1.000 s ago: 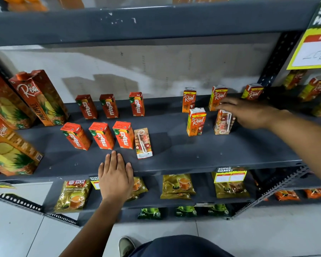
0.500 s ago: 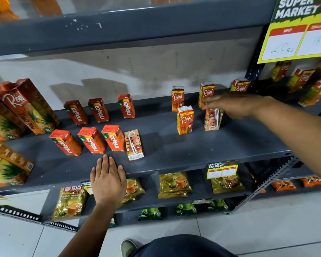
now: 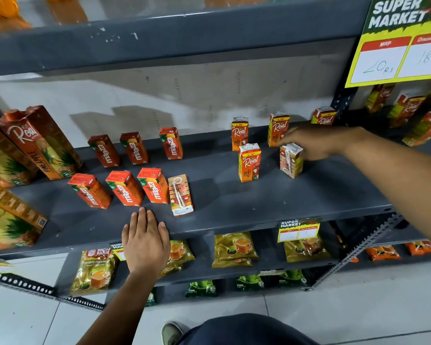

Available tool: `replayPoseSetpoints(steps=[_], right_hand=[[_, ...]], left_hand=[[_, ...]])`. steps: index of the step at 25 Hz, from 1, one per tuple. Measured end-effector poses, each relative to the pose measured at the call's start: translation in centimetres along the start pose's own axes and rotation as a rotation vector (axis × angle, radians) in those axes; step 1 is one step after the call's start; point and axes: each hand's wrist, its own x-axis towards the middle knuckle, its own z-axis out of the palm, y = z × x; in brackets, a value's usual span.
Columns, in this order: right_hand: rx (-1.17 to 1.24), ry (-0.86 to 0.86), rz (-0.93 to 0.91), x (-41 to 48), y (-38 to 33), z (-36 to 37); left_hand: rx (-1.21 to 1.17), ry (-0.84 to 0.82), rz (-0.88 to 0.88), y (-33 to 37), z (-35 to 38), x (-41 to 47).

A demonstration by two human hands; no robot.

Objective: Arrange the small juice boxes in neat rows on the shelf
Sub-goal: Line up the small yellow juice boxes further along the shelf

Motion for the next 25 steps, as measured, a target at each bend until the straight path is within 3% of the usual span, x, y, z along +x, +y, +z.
replayPoseSetpoints(steps=[4, 12, 16, 18, 21, 25], right_hand=[[0.000, 0.068, 0.178, 0.1, 0.3, 0.2], [0.209, 0.243, 0.318, -0.5, -0.5, 1.3], [0.156, 0.188, 0.399, -0.4, -1.8, 0.9], [0.136, 0.294, 0.364, -0.4, -3.2, -0.3], [0.242, 0.532, 0.113, 0.1, -8.4, -2.3], [0.382, 0.207, -0.081, 2.6, -18.7, 0.6]], left_hand=[[-0.005, 0.004, 0.004, -0.1, 0.0, 0.0], [-0.001, -0.003, 0.007, -0.2, 0.1, 0.1], [0.000, -0.010, 0.007, -0.1, 0.1, 0.0], [0.004, -0.013, 0.005, -0.1, 0.1, 0.0], [0.006, -0.019, -0.006, -0.1, 0.1, 0.1], [0.004, -0.030, -0.007, 0.0, -0.2, 0.1]])
